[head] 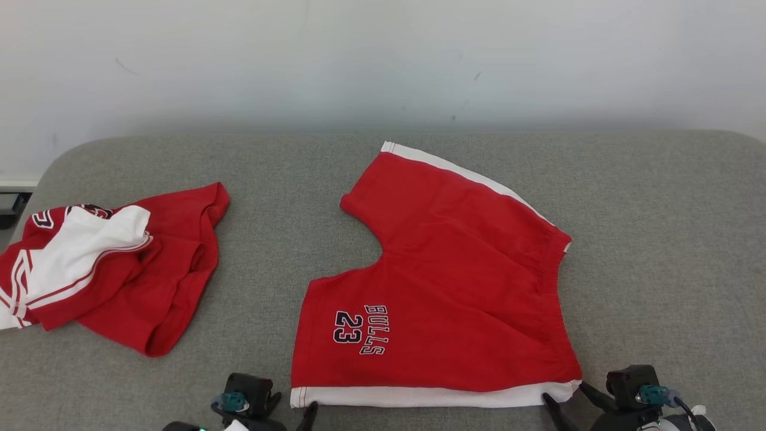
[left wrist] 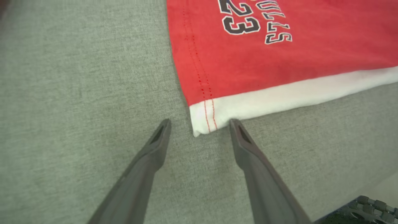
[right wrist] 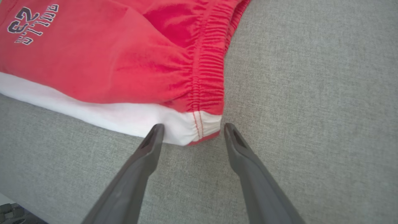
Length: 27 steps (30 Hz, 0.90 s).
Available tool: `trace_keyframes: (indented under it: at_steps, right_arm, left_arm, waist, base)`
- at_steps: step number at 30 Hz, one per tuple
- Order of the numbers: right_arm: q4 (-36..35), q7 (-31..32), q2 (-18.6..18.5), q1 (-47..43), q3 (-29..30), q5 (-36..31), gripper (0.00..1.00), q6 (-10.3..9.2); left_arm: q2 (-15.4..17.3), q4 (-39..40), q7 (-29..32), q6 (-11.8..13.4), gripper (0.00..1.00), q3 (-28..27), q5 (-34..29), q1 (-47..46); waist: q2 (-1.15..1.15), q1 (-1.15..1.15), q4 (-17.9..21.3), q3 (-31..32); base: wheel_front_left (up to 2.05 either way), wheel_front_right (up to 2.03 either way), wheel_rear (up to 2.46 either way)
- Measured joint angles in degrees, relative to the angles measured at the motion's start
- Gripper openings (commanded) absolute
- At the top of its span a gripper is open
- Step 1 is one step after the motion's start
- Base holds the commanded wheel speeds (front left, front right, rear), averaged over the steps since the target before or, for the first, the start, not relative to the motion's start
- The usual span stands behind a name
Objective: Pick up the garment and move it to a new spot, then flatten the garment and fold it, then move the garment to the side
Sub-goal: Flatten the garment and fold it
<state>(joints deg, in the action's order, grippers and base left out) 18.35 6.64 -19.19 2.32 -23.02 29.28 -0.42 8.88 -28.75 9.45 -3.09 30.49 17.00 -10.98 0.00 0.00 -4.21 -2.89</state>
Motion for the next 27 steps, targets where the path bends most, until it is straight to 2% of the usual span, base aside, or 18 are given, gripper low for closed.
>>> trace_keyframes:
  at_steps: [1, 2, 3, 4, 16, 22, 27]
  right_arm:
    - [0.46, -0.01, 0.20, 0.27, -0.08, -0.12, 0.55, 0.00]
    - [0.88, -0.03, 0.42, 0.53, -0.15, -0.16, 0.22, 0.01]
    - [1.35, -0.10, 0.63, 0.75, -0.30, -0.30, 0.07, 0.22]
    - [1.85, -0.18, 0.87, 0.83, -0.31, -0.30, 0.00, 0.47]
    - [5.15, -2.27, 1.93, 1.77, 0.11, 0.23, 0.00, 2.03]
    - [3.34, -2.47, 1.94, 2.10, 0.70, 2.23, 0.00, 3.75]
    - [0.46, 0.02, 1.68, 3.02, 0.85, 4.86, 0.00, 4.93]
  left_arm:
    - [-0.09, -0.24, -0.26, -0.03, 0.37, 0.05, 0.00, -0.32]
    - [-0.15, -0.52, -0.55, -0.03, 0.00, 0.25, -0.19, -0.58]
    - [-0.29, -1.03, -0.87, -0.04, 0.00, 0.40, -0.51, -0.98]
    - [-0.53, -1.52, -0.93, -0.25, 0.00, 0.30, -0.48, -1.30]
    - [-0.71, -4.50, -3.56, -1.00, 0.00, 0.60, -0.49, -1.51]
    - [1.26, -1.65, -5.08, -1.04, 0.00, 0.57, -0.94, -1.44]
    - [2.88, 2.20, -5.55, -1.55, 0.00, -0.25, -0.93, -2.80]
  waist:
    - [0.00, 0.00, 0.01, 0.02]
    - [0.00, 0.00, 0.01, 0.06]
    - [0.00, 0.00, 0.02, 0.10]
    - [0.00, 0.00, 0.04, 0.16]
    - [0.00, 0.00, 0.23, 1.20]
    - [0.00, 0.00, 0.63, 1.31]
    - [0.00, 0.00, 1.56, 1.08]
  base:
    - [0.00, 0.00, 0.00]
    - [0.00, 0.00, 0.00]
    - [0.00, 0.00, 0.00]
    - [0.00, 0.00, 0.00]
    - [0.00, 0.00, 0.00]
    - [0.00, 0.00, 0.00]
    - [0.00, 0.00, 0.00]
